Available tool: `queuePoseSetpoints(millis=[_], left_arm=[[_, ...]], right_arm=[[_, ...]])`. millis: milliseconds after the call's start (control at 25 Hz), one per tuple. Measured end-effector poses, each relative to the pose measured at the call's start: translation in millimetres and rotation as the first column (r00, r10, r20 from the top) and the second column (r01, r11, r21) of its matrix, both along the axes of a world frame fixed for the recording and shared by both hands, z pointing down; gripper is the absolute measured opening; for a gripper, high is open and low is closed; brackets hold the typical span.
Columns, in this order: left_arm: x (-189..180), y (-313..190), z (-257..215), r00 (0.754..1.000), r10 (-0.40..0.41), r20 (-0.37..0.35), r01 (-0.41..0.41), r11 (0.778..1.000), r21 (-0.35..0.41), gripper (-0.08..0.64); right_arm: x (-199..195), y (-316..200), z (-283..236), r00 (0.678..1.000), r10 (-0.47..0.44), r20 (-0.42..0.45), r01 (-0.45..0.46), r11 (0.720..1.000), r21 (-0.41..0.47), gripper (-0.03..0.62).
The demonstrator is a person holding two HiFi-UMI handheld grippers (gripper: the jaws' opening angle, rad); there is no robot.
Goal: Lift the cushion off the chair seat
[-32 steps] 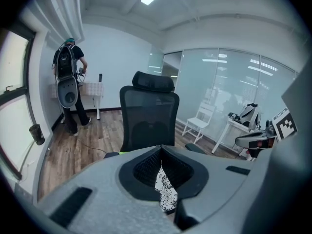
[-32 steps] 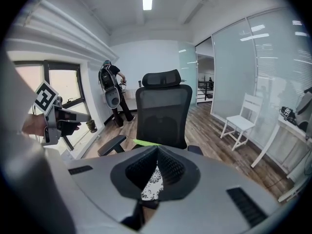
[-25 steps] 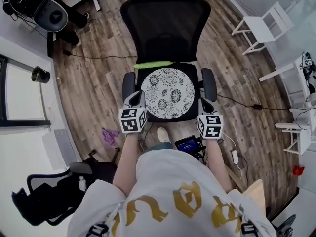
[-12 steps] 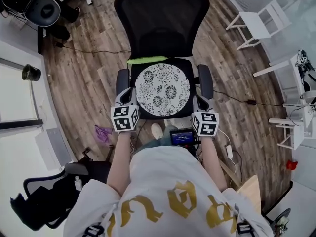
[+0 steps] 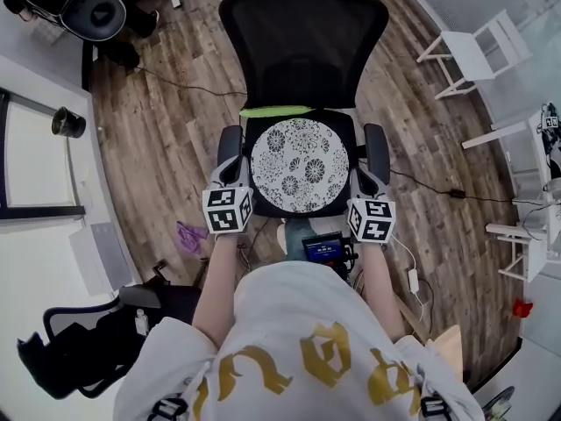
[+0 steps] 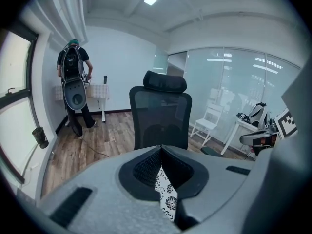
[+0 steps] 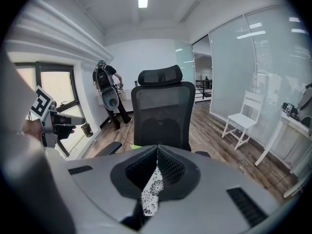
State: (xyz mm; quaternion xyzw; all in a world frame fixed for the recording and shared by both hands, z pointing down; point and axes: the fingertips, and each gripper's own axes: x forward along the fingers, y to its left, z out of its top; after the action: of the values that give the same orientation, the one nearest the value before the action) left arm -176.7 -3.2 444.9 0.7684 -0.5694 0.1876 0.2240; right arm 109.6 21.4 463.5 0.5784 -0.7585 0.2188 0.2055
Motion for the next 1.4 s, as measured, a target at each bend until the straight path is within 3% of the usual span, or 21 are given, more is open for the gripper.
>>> queuePoseSetpoints(millis=[320, 680, 1080, 1400], left_arm=[[1, -10, 19, 0.998, -0.012, 0.064, 0.014, 0.999, -0.029, 0.011], [6, -11, 54, 0.999, -0.019, 0.040, 0.024, 0.992, -0.121, 0.011], [18, -13, 101, 0.999, 0.003, 0.053, 0.009, 0.973, -0.232, 0.011], [21, -24, 140, 0.996, -0.009, 0.092, 0.036, 0.954, -0.296, 0.012]], right_arm=[[11, -9, 18, 1.000, 0.008, 0.027, -0.007, 0.999, -0.039, 0.012], [9, -27, 44, 0.998, -0.007, 0.055, 0.012, 0.996, -0.090, 0.012], [6, -43, 82, 0.997, -0.076, -0.012, 0.073, 0.984, -0.164, 0.013], [4, -67, 110, 0.996, -0.089, -0.006, 0.086, 0.974, -0.208, 0.014]])
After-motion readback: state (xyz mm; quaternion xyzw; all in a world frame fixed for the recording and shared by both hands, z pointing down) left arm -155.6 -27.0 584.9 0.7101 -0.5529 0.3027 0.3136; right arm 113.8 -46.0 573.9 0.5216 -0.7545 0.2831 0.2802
